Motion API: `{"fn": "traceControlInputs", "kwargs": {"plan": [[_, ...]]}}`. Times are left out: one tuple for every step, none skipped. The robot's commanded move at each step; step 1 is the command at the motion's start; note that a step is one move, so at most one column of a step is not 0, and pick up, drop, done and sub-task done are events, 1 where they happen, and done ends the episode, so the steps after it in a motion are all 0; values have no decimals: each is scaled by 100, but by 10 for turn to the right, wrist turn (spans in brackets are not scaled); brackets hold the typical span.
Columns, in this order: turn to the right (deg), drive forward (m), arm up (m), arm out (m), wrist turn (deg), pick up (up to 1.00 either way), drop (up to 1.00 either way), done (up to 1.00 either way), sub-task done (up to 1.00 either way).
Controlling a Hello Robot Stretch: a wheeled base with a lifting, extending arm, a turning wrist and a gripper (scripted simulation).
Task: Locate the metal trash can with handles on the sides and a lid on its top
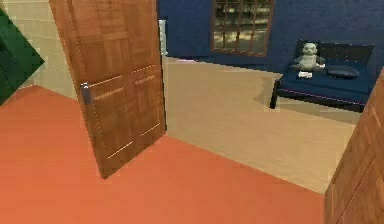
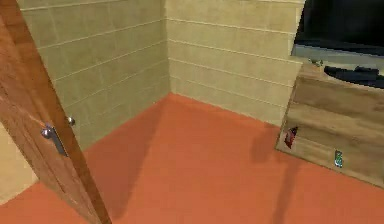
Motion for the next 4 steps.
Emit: {"fn": "traceControlInputs", "kwargs": {"plan": [[0,60,0,0,0,0,0,0,0],[300,0,0,0,0,0,0,0,0],[0,100,0,0,0,0,0,0,0],[90,0,0,0,0,0,0,0,0]]}}
